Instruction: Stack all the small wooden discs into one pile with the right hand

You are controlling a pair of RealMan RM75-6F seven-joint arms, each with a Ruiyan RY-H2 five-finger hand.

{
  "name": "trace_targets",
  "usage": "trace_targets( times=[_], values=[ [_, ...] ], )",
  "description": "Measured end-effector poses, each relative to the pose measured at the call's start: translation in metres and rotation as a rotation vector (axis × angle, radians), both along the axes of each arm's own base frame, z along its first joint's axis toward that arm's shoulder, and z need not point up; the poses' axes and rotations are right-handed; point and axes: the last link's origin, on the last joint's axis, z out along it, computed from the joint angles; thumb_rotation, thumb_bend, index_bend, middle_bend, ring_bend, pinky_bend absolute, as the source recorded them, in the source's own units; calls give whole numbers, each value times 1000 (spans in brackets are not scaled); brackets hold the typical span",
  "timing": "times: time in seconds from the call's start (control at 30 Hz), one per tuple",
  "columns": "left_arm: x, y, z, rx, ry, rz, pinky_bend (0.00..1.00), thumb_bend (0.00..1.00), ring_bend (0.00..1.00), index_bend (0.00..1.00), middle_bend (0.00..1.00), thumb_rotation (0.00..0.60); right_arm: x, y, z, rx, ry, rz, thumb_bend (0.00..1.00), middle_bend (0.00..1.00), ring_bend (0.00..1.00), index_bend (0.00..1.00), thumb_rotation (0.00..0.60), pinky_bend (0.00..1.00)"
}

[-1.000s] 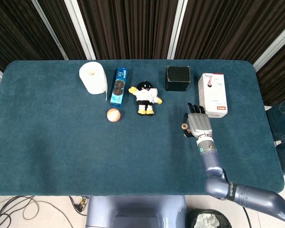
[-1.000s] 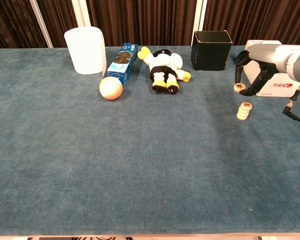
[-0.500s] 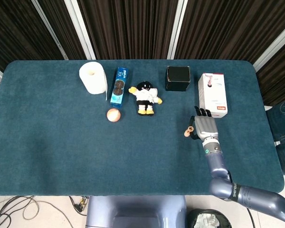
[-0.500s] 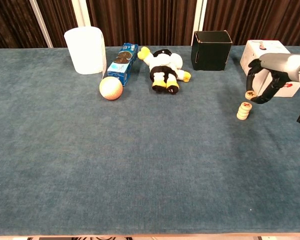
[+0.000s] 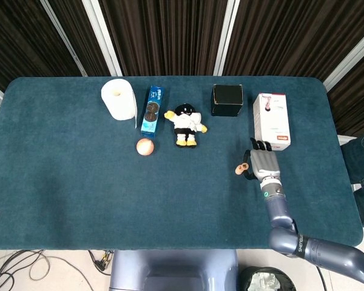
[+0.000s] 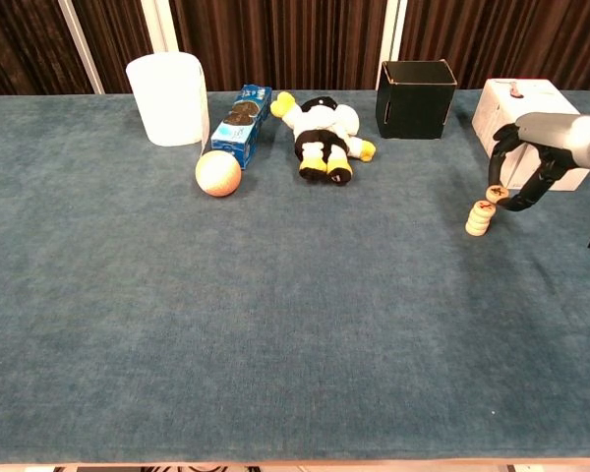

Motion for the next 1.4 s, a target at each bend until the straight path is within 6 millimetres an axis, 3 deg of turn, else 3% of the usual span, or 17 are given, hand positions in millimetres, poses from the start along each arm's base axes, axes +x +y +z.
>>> trace_targets(
  times=[1.4],
  values=[
    [-1,0,0,-4,-1,4,19,151,0,98,0,600,2,3,-13,23,-1,-5,406,0,0,503,600,0]
  ],
)
